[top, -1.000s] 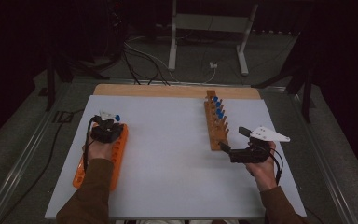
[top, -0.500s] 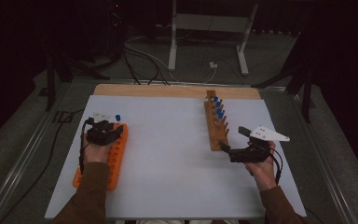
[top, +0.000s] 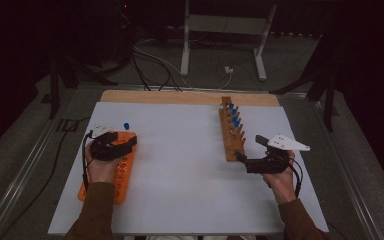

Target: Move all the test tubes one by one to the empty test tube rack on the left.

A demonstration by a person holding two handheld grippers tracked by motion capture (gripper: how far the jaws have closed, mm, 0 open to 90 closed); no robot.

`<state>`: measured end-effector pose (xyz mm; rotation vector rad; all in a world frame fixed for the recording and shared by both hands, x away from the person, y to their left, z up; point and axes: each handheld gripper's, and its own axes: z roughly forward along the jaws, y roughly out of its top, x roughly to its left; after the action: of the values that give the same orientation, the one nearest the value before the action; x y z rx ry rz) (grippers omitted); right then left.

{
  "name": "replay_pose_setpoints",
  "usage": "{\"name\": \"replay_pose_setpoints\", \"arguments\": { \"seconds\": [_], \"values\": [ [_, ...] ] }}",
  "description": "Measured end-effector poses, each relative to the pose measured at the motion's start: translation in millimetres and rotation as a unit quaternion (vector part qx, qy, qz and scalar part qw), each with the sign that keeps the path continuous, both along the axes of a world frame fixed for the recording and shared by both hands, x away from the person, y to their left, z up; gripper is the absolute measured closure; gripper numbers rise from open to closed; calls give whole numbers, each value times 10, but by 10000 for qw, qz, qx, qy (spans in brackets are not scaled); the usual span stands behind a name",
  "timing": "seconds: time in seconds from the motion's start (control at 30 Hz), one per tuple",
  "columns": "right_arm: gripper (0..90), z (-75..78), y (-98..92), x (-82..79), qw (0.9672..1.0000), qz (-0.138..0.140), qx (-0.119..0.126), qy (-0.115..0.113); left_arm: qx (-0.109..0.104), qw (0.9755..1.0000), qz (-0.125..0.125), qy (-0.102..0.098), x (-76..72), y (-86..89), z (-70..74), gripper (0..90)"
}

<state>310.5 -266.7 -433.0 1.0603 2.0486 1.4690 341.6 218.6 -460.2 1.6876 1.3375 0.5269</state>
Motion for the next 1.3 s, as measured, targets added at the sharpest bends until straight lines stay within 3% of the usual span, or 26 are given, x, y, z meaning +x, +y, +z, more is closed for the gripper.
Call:
{"name": "replay_pose_setpoints", "arguments": {
  "seconds": [0.23, 0.33, 0.57, 0.83, 1.17, 1.3],
  "values": [
    [0, -7, 7, 28, 10000, -16, -39, 13, -148, 9992, -174, -330, -165, -97, 42, 58],
    [0, -8, 9, 51, 10000, -41, -79, 4, -88, 9987, -269, -423, -205, -145, 48, 12],
    [0, 30, 8, 125, 9999, -128, -92, 13, 102, 9975, -459, -531, -289, -214, 46, 8],
    [0, 72, -1, 285, 9995, -214, -216, 42, -28, 9958, -649, -648, -362, -240, 52, 8],
    [0, 80, 26, 527, 9987, -317, -354, 180, -54, 9950, -689, -718, -387, -266, 52, 8],
    [40, 70, 39, 621, 9984, -358, -376, 232, -43, 9951, -684, -709, -385, -273, 45, 7]
  ]
}}
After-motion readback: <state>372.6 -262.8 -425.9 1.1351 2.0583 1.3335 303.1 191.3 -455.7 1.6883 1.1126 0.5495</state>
